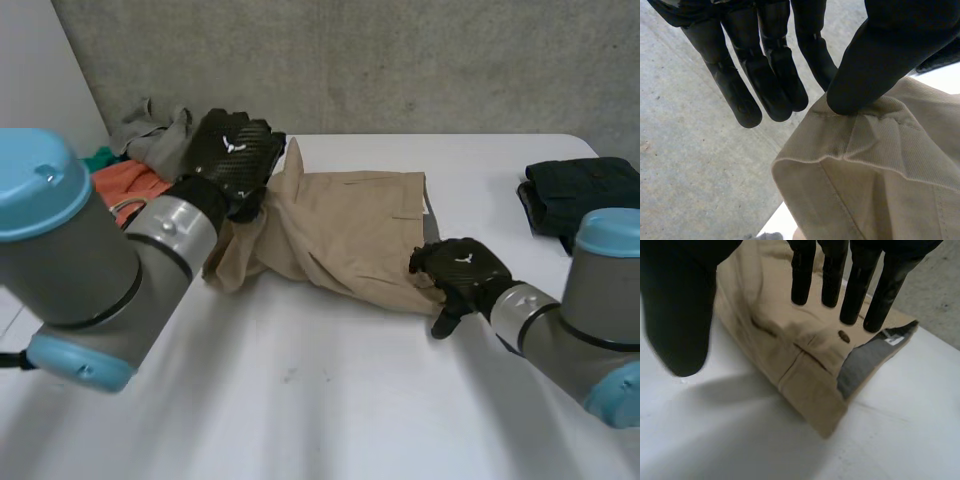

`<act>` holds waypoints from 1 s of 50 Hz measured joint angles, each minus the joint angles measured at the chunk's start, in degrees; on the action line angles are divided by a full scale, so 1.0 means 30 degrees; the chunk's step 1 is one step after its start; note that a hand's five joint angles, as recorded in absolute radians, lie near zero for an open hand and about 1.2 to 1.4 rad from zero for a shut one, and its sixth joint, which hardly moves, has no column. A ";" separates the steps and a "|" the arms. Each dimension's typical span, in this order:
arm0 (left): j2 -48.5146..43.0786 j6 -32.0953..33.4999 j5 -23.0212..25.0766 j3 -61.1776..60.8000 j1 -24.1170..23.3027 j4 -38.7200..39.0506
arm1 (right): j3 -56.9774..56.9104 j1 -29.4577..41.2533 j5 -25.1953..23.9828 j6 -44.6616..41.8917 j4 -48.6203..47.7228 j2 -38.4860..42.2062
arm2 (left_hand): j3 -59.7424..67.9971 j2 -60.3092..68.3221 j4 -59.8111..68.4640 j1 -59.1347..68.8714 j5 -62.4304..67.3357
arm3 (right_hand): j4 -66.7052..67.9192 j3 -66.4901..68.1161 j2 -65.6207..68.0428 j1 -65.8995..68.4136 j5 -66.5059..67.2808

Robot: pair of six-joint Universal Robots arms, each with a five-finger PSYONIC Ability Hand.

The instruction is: Fold the laundry.

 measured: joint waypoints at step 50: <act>0.1943 -0.0076 0.2215 -0.5575 0.0093 -0.6260 | 0.2158 -0.1785 0.1807 -1.3538 1.1896 -0.5977 | 0.0000 0.0003 0.0003 0.0000 0.0000 | 1.4595 1.4501 1.4687 1.1730 1.4161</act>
